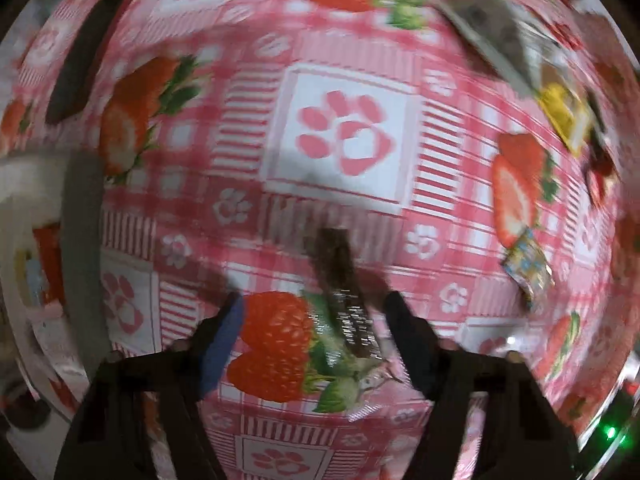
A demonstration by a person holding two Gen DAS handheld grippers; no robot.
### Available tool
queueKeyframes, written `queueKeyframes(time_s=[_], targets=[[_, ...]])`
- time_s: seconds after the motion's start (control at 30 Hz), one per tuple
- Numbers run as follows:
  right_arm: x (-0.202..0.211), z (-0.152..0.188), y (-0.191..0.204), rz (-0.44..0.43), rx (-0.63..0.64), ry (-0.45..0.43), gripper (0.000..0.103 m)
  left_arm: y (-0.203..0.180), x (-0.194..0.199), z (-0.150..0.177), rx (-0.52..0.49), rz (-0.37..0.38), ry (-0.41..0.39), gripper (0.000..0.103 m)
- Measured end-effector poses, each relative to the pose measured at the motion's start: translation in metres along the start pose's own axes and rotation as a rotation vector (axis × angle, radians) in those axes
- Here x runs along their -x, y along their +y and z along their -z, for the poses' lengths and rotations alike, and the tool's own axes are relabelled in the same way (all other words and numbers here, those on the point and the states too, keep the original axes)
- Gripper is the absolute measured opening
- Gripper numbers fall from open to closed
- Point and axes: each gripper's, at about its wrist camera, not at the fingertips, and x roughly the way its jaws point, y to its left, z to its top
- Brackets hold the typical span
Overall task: Organize snacks
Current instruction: 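Grasp the brown chocolate stick with the left tool while the right tool grasps the floral-wrapped candy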
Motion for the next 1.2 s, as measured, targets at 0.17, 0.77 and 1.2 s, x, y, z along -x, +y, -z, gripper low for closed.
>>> queueKeyframes(time_s=[0.17,0.77,1.2], targets=[[-0.002,-0.008,0.004,0.008,0.035,0.073,0.103,-0.002,0.002,0.005,-0.071,0.054,0.014,0.027],[0.022,-0.091,0.139,0.047,0.668,-0.054,0.103,0.090,-0.017,0.100,-0.145,0.011,0.006,0.028],[0.050,-0.060,0.148,-0.056,0.505,-0.003,0.028,0.079,-0.008,0.100,-0.187,0.003,-0.009,0.030]])
